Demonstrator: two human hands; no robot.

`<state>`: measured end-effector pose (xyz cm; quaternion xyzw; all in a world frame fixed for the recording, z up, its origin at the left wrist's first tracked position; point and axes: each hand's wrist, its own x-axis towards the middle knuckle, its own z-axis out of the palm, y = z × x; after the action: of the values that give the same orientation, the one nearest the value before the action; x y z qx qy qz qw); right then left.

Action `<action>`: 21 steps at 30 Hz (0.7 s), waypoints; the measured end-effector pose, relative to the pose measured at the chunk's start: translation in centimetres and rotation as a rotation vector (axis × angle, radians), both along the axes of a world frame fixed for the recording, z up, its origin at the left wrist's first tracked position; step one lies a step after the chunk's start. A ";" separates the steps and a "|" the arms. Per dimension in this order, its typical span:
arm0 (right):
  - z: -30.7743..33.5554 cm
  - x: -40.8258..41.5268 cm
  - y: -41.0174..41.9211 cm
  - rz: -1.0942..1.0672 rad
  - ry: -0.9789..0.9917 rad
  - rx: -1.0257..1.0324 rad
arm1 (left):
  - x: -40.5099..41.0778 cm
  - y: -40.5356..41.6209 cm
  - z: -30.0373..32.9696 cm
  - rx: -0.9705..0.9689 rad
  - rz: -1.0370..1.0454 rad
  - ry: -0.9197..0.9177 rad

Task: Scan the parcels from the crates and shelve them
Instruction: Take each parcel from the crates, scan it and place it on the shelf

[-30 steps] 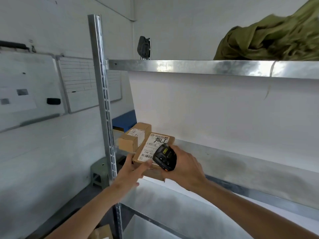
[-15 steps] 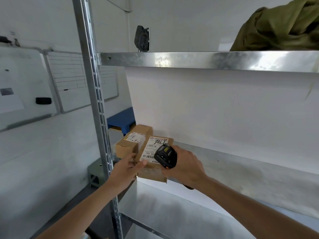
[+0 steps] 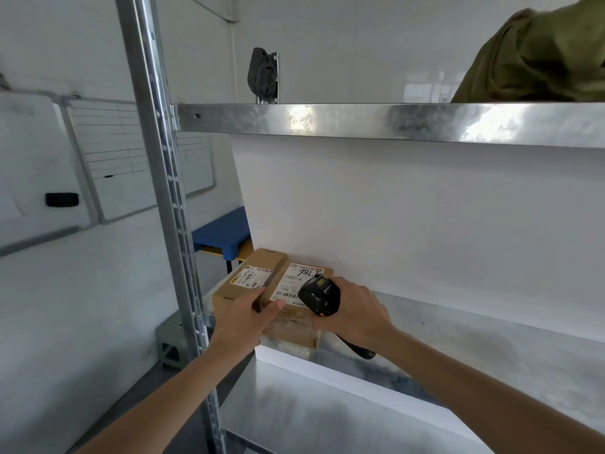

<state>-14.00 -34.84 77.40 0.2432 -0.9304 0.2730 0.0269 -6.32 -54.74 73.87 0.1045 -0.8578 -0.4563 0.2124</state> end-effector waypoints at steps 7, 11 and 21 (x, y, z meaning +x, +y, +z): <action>0.2 -1.8 -0.6 0.005 0.010 -0.004 | -2.1 -0.4 0.4 -0.013 0.040 -0.146; 0.2 -2.9 -0.8 0.001 0.010 0.000 | -3.3 -0.6 0.6 0.006 0.077 -0.222; 0.0 -4.3 -1.2 -0.006 0.001 0.013 | -4.4 -0.2 1.0 -0.192 0.100 -0.231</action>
<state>-18.25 -36.00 77.39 0.2408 -0.9328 0.2669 0.0264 -10.69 -54.90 74.85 0.1782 -0.9098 -0.3462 0.1436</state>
